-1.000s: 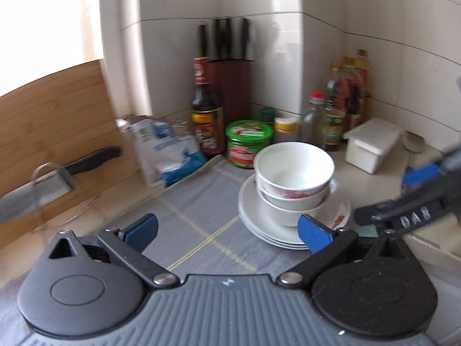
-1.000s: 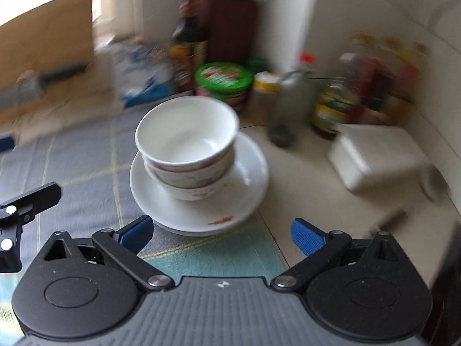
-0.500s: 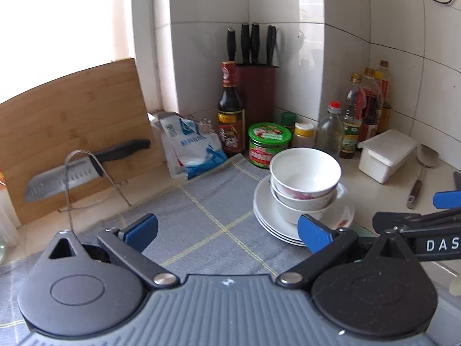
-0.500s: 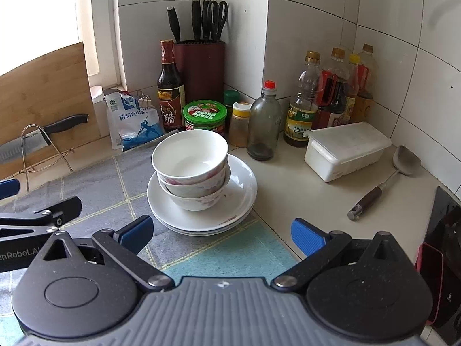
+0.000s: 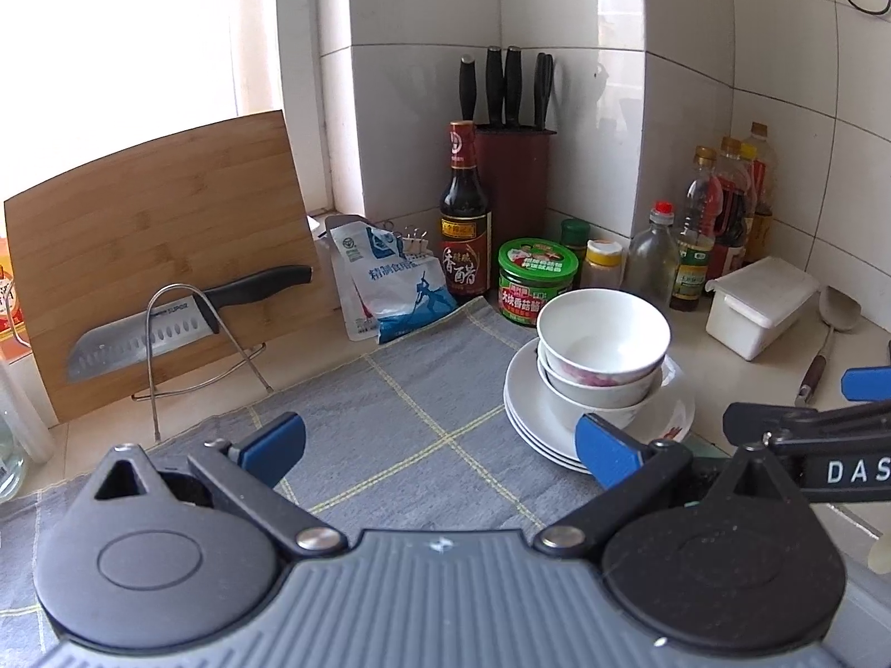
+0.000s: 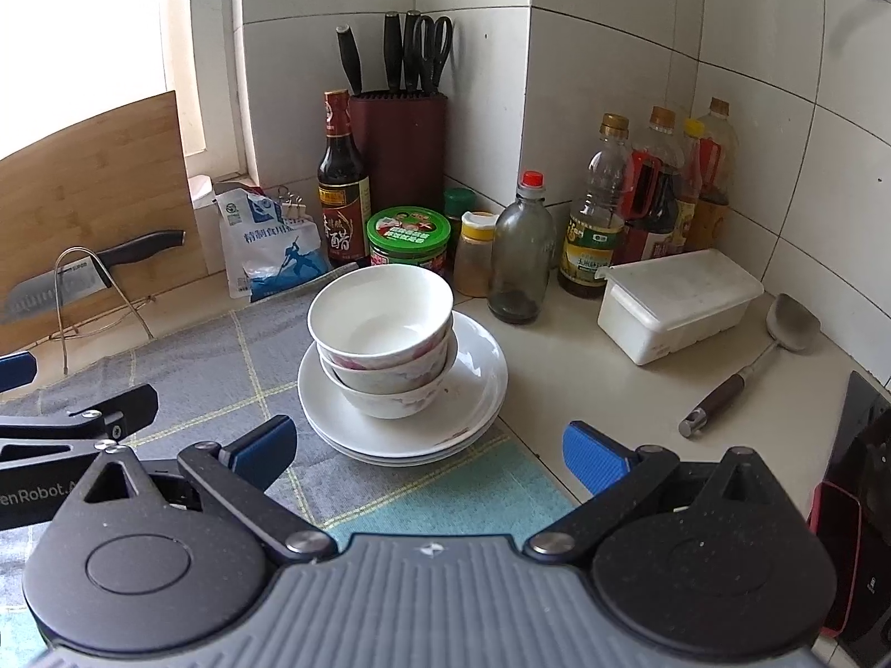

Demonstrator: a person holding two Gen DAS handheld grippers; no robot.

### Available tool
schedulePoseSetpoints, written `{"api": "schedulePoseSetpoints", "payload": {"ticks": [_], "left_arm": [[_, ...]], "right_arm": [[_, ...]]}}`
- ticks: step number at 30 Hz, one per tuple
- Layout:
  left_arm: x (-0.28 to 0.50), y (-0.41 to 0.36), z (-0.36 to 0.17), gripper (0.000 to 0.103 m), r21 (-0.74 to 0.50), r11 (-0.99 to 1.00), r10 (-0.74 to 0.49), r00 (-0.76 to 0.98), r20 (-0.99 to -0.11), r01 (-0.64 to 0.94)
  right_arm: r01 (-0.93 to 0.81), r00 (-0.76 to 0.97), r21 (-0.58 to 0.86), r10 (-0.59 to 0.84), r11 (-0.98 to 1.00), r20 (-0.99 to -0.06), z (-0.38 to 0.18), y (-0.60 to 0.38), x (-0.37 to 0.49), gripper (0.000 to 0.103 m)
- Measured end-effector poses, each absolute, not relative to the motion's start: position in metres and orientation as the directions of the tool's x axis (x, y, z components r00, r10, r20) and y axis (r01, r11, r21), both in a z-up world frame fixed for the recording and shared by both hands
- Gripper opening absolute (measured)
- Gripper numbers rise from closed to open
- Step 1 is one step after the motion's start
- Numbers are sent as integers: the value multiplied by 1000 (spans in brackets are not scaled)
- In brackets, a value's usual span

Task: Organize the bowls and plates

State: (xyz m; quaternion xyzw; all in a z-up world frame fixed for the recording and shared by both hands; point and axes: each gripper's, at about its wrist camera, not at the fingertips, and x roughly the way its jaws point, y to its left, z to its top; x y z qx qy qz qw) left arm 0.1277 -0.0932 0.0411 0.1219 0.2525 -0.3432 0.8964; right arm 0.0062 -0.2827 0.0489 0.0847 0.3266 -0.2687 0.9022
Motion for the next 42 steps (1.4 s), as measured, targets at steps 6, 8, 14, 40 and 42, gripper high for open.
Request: {"api": "schedulePoseSetpoints", "payload": {"ticks": [6, 8, 14, 40, 42], "left_arm": [[126, -91, 42, 102, 43, 737, -551, 636, -540, 675], [125, -90, 42, 102, 42, 737, -550, 634, -543, 675], [125, -89, 42, 102, 37, 736, -552, 630, -547, 676], [125, -88, 45, 102, 38, 741, -546, 634, -547, 670], [124, -88, 45, 102, 37, 741, -546, 634, -547, 670]], "right_arm": [[539, 645, -22, -430, 842, -631, 51, -281, 5, 103], [539, 644, -24, -431, 842, -632, 50, -281, 5, 103], [543, 644, -26, -437, 839, -628, 51, -278, 4, 103], [546, 648, -29, -444, 837, -619, 56, -275, 2, 103], [545, 648, -29, -443, 838, -619, 56, -275, 2, 103]]}}
